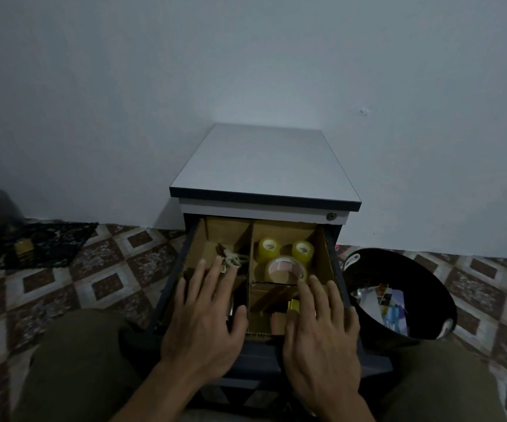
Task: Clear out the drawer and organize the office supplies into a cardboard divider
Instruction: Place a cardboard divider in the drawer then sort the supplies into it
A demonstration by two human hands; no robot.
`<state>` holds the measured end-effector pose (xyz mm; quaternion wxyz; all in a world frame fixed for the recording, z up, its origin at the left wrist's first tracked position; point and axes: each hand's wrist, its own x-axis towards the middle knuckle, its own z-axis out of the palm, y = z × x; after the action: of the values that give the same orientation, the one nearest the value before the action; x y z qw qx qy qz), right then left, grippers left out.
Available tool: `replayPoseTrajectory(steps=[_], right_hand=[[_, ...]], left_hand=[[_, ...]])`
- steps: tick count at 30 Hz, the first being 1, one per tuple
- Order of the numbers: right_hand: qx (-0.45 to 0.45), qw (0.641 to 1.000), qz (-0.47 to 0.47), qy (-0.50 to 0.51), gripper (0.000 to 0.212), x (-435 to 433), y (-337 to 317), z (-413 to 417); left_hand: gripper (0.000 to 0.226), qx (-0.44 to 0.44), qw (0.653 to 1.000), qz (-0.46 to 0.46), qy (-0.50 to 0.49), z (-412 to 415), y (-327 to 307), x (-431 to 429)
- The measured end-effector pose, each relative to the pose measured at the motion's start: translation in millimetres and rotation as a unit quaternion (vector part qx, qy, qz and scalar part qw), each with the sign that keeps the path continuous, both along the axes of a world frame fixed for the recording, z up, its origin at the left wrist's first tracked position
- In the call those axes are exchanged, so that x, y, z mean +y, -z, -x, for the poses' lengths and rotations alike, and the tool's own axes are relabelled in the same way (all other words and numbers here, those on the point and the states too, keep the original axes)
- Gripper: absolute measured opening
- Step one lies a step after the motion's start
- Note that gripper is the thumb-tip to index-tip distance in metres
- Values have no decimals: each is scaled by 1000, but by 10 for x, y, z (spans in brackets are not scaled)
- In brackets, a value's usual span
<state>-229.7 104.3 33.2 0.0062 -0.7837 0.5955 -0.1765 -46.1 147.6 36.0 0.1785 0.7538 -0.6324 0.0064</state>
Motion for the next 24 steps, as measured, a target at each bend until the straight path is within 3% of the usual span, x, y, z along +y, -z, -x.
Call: replayPoseTrajectory(steps=[12, 24], right_hand=[[-8, 998, 53, -15, 60, -237, -1, -67], [-23, 993, 106, -39, 64, -1213, -20, -306]], left_hand=[[71, -16, 999, 52, -5, -84, 39, -262], [77, -39, 991, 124, -7, -347, -19, -1217]])
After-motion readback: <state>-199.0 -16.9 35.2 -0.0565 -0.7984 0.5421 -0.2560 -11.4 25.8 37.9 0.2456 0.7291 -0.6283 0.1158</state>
